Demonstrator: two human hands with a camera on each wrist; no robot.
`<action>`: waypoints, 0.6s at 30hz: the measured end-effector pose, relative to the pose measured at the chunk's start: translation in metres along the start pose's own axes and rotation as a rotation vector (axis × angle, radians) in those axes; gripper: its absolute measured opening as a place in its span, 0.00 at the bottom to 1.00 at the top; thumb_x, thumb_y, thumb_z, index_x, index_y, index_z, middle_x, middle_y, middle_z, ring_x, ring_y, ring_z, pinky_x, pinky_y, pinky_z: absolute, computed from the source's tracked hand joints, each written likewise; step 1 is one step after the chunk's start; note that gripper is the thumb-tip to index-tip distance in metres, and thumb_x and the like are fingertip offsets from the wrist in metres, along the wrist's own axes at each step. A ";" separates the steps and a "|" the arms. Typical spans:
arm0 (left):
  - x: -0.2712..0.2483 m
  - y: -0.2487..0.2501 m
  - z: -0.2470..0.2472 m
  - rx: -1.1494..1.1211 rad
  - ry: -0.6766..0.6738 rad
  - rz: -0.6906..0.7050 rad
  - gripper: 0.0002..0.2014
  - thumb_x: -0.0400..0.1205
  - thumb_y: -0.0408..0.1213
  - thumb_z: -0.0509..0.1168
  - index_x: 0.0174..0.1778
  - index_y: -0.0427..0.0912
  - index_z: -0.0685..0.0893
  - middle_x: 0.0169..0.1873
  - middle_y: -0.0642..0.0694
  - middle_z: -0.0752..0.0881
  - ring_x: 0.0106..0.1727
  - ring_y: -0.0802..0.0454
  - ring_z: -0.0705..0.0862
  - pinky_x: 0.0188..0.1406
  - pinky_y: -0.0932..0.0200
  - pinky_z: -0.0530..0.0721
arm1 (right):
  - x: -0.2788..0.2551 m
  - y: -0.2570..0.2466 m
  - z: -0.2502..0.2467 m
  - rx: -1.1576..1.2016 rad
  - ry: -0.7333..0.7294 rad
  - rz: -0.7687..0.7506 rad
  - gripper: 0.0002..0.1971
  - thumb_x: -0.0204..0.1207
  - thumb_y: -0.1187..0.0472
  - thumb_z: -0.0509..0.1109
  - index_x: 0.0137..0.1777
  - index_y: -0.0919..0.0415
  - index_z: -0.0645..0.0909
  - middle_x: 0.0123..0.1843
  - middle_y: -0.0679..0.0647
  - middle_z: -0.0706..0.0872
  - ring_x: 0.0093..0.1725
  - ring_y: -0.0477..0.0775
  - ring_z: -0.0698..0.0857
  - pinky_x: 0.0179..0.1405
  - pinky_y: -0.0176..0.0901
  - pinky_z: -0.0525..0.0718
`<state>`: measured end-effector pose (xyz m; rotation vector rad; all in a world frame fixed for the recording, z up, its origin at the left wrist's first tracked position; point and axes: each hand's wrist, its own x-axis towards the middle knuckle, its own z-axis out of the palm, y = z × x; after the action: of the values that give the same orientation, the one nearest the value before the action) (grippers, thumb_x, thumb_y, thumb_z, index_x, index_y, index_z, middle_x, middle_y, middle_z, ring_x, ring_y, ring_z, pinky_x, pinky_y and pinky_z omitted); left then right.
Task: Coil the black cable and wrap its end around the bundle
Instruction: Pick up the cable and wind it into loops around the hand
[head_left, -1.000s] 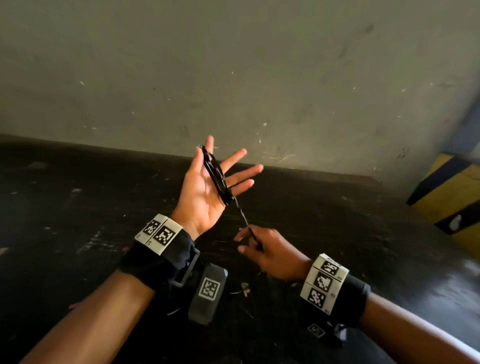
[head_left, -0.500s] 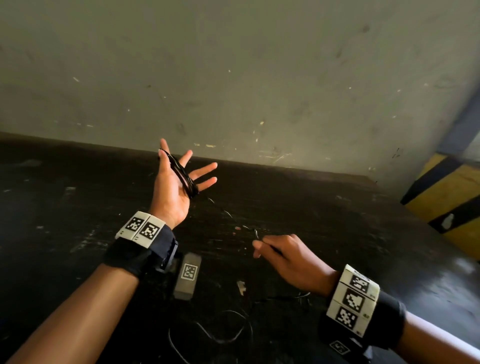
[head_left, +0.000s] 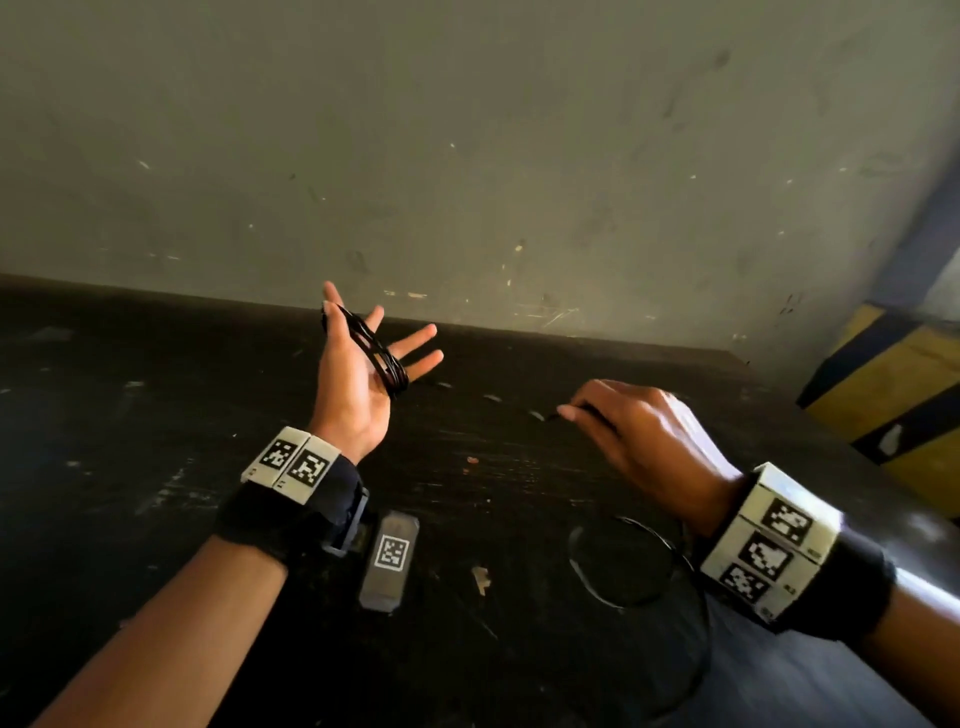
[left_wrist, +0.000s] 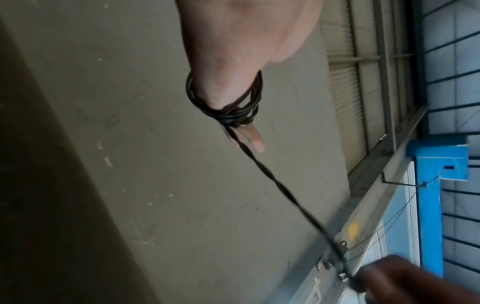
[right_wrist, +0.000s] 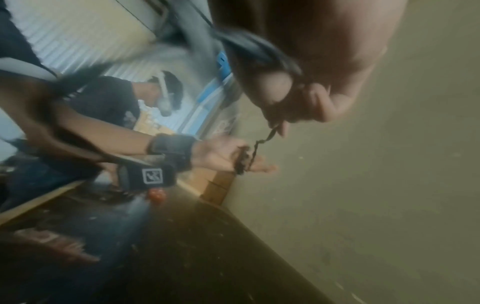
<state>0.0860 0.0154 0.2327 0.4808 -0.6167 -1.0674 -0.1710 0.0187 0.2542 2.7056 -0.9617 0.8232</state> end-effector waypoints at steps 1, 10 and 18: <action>0.000 0.003 0.003 -0.008 -0.003 0.013 0.23 0.87 0.55 0.43 0.80 0.71 0.50 0.83 0.39 0.57 0.58 0.34 0.88 0.47 0.41 0.89 | 0.002 0.009 -0.002 0.042 -0.006 0.049 0.17 0.80 0.47 0.58 0.43 0.59 0.82 0.30 0.44 0.77 0.25 0.41 0.76 0.27 0.37 0.75; 0.003 -0.005 0.011 0.100 -0.062 0.019 0.23 0.87 0.55 0.44 0.79 0.73 0.50 0.84 0.41 0.53 0.64 0.33 0.83 0.45 0.41 0.89 | 0.002 -0.016 -0.017 0.182 -0.499 -0.251 0.13 0.82 0.48 0.61 0.44 0.54 0.82 0.32 0.41 0.78 0.30 0.38 0.78 0.33 0.25 0.72; -0.007 -0.025 -0.001 0.207 -0.098 -0.114 0.25 0.84 0.59 0.47 0.78 0.74 0.51 0.85 0.41 0.51 0.64 0.33 0.82 0.44 0.38 0.89 | 0.008 -0.056 -0.012 0.129 -0.625 -0.360 0.12 0.85 0.51 0.57 0.44 0.51 0.79 0.37 0.45 0.81 0.36 0.41 0.81 0.41 0.37 0.81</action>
<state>0.0683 0.0121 0.2144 0.6527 -0.7993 -1.1456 -0.1368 0.0621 0.2706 3.1760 -0.4725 -0.0412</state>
